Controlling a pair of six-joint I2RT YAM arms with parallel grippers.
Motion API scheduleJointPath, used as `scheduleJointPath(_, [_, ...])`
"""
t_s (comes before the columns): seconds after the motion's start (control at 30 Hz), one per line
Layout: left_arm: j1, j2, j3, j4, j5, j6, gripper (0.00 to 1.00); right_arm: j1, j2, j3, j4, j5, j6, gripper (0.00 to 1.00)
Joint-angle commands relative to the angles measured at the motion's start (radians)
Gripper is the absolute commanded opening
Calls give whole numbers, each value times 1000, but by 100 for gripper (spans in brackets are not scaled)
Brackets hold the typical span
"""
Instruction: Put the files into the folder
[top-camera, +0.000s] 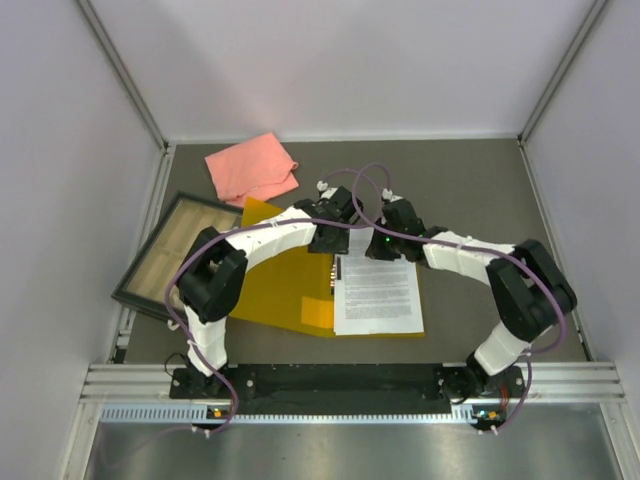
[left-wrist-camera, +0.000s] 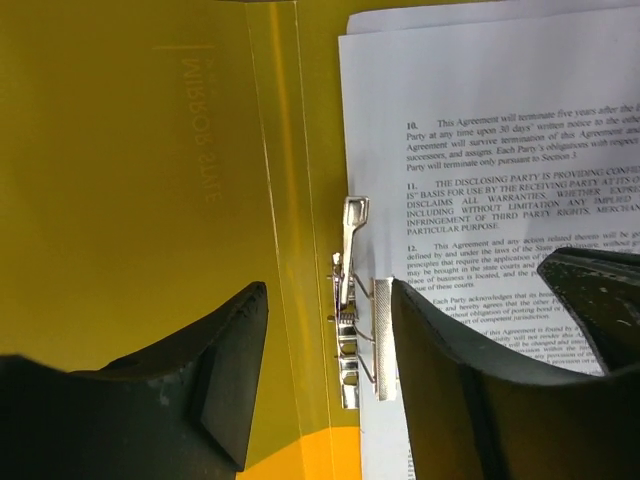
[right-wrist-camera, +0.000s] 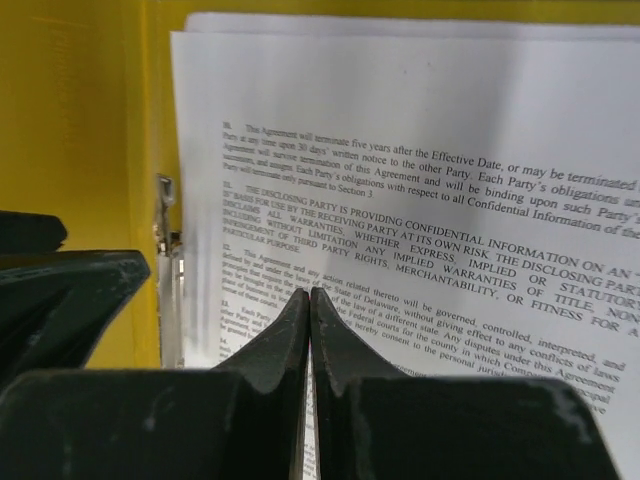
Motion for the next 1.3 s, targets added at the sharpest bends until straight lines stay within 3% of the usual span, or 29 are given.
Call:
scheduleJointPath(0.0, [21,8,16,53,-1,6,56,-9,54,51,75,-48,36,0])
scheduleJointPath(0.3, [30,23,-18,154,49,-6,52,-52,63,23,105,-51,47,0])
scheduleJointPath(0.53, [30,92,51,94,23,-6,50,-80,105,15,125,-82,65,0])
scheduleJointPath(0.77, [30,91,16,131,-1,-1,46,-124,181,3,188,-178,105,0])
scheduleJointPath(1.0, [30,105,5,137,3,2,46,-129,184,5,187,-178,102,0])
scheduleJointPath(1.27, [30,97,13,134,6,23,33,-127,191,8,187,-180,102,0])
